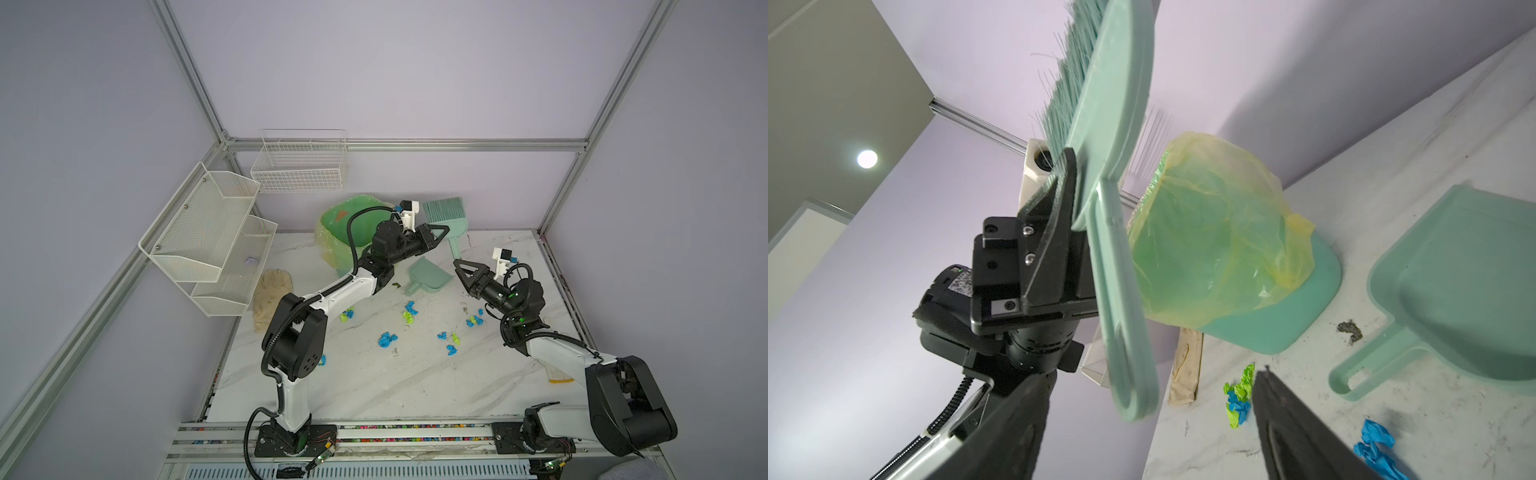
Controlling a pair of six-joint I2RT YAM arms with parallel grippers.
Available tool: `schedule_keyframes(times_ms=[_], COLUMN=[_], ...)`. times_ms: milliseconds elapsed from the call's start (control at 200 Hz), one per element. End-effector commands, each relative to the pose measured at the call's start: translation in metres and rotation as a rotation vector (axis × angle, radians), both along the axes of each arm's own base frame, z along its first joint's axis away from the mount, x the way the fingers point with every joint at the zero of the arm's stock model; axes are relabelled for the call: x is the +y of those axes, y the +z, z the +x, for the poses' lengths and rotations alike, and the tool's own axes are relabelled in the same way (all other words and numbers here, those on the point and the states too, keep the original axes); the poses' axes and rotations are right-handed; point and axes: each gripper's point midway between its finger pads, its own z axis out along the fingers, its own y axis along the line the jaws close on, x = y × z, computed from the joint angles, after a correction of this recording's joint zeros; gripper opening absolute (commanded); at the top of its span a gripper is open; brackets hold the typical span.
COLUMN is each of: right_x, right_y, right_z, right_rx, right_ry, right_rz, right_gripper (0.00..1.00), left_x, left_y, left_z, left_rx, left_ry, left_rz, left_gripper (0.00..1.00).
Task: Sweep away the paper scraps from the table
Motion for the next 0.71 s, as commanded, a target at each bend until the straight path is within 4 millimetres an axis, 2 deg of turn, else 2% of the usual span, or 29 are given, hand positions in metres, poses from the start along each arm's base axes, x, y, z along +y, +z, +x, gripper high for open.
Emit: schedule_keyframes(times_ms=[0, 155, 195, 270, 465, 555, 700], right_x=[-0.004, -0.008, -0.008, -0.009, -0.006, -0.005, -0.005], right_y=[0.035, 0.047, 0.04, 0.043, 0.044, 0.05, 0.049], right_z=[-0.002, -0.001, 0.003, 0.003, 0.009, 0.01, 0.013], right_rx=[-0.11, -0.143, -0.124, -0.136, -0.151, -0.181, -0.191], right_ry=[-0.005, -0.023, -0.027, -0.027, -0.012, -0.006, 0.003], right_rz=[0.082, 0.135, 0.142, 0.163, 0.175, 0.183, 0.225], right_gripper=[0.79, 0.74, 0.73, 0.66, 0.61, 0.55, 0.42], left_x=[-0.003, -0.003, -0.003, -0.004, -0.003, -0.003, -0.003], left_y=[0.024, 0.016, 0.014, 0.011, 0.009, 0.007, 0.002], left_z=[-0.01, -0.006, -0.005, -0.004, -0.006, -0.007, -0.006], left_rx=[-0.082, -0.073, -0.068, -0.062, -0.064, -0.062, -0.05], left_ry=[-0.045, -0.033, -0.028, -0.029, -0.033, -0.033, -0.036], left_rz=[-0.078, -0.092, -0.097, -0.101, -0.118, -0.124, -0.12], left_gripper=[0.0, 0.0, 0.0, 0.0, 0.0, 0.0, 0.0])
